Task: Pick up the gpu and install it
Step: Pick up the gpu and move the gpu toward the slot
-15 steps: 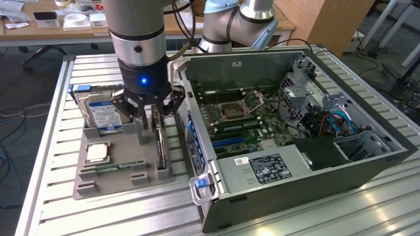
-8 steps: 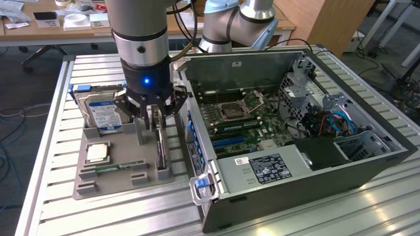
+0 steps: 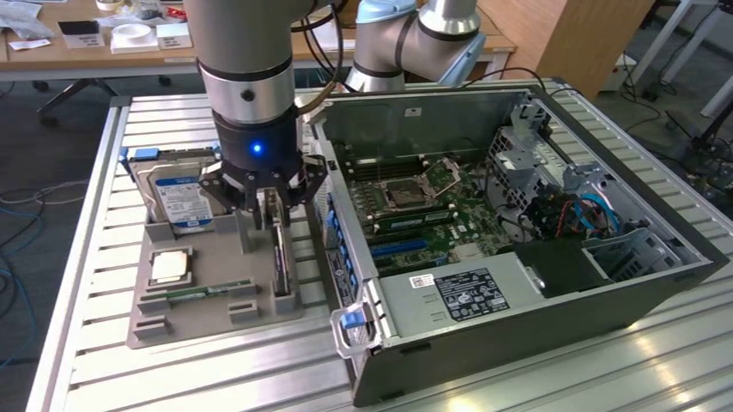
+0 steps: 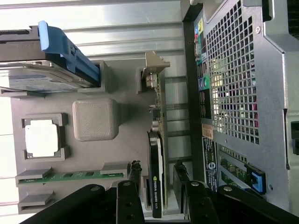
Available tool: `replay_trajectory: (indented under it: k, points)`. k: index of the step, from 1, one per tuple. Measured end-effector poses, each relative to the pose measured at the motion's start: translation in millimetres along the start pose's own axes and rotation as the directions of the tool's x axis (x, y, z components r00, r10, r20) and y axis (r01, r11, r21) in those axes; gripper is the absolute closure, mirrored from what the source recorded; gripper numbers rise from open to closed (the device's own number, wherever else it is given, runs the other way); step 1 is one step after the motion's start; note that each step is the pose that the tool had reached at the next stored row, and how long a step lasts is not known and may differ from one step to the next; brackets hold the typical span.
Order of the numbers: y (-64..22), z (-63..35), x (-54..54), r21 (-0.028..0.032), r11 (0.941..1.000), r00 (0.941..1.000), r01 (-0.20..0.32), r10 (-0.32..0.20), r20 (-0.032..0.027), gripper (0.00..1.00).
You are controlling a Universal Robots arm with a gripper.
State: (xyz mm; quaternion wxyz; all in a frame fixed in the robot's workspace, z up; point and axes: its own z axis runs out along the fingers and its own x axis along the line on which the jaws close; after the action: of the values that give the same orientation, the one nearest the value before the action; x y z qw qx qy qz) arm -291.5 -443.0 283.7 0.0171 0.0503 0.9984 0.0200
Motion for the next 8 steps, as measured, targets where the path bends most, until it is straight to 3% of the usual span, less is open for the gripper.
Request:
replay_trajectory:
  k: [8]
  points:
    - [-0.1,3.0,0.1,-0.0002,1.0000,1.0000,0.000,0.000,0.0001,0.58]
